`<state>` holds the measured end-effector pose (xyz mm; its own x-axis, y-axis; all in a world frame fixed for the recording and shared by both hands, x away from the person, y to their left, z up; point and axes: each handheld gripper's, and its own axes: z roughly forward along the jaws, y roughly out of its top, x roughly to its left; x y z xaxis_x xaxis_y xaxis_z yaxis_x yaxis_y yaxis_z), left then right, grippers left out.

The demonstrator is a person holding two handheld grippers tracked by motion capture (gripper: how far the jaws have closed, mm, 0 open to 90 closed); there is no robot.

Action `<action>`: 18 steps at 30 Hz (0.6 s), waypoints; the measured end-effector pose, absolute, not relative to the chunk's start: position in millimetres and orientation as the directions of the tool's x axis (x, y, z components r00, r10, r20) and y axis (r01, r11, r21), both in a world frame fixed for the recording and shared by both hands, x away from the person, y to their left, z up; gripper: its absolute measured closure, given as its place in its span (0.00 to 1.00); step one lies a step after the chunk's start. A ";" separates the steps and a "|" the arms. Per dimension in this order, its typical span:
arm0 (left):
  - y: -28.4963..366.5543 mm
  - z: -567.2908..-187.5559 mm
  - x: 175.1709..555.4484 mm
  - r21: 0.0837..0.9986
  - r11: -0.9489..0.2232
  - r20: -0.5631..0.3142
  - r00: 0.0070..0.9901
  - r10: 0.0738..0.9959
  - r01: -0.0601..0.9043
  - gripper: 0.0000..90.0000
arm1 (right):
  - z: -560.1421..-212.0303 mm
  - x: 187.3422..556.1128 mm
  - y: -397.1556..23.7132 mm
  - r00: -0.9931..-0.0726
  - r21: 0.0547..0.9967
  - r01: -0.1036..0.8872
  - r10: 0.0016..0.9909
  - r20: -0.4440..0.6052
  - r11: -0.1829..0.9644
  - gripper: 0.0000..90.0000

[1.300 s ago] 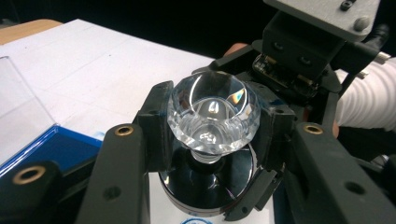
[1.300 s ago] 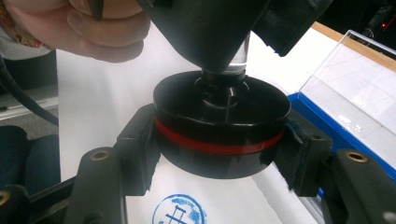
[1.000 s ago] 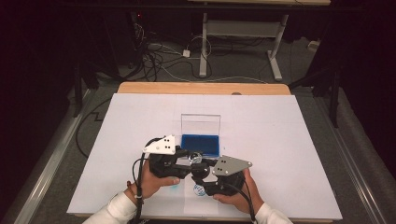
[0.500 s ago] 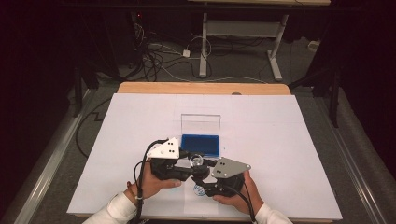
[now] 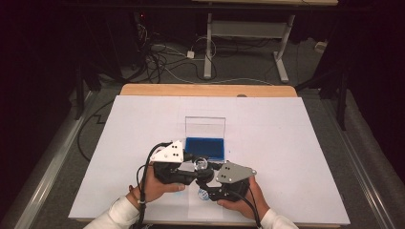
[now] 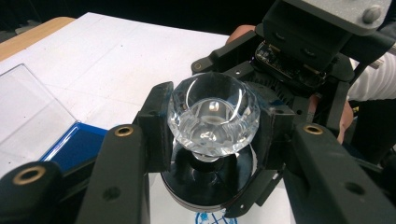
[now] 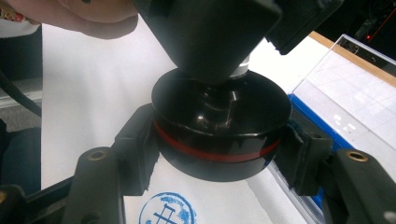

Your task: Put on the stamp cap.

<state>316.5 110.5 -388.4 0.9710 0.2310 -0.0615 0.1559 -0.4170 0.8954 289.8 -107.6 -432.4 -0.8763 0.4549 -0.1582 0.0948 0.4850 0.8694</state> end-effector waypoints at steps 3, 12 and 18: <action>109.4 -387.8 313.9 0.892 -0.430 -0.041 0.972 0.232 0.140 0.60 | -433.1 289.1 -107.3 -0.875 0.869 0.088 0.454 -0.165 0.487 0.42; 110.5 -387.7 312.9 0.895 -0.422 -0.047 0.972 0.229 0.142 0.60 | -435.5 283.1 -102.7 -0.868 0.845 0.039 0.437 -0.235 0.533 0.40; 111.9 -387.9 314.3 0.900 -0.408 -0.061 0.972 0.228 0.153 0.60 | -435.5 282.2 -103.0 -0.864 0.847 0.030 0.440 -0.244 0.530 0.37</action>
<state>314.3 111.9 -387.9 0.9716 0.2284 -0.0615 0.1528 -0.4076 0.9003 282.2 -103.0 -435.5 -0.8642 0.4398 -0.2442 0.0304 0.5302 0.8473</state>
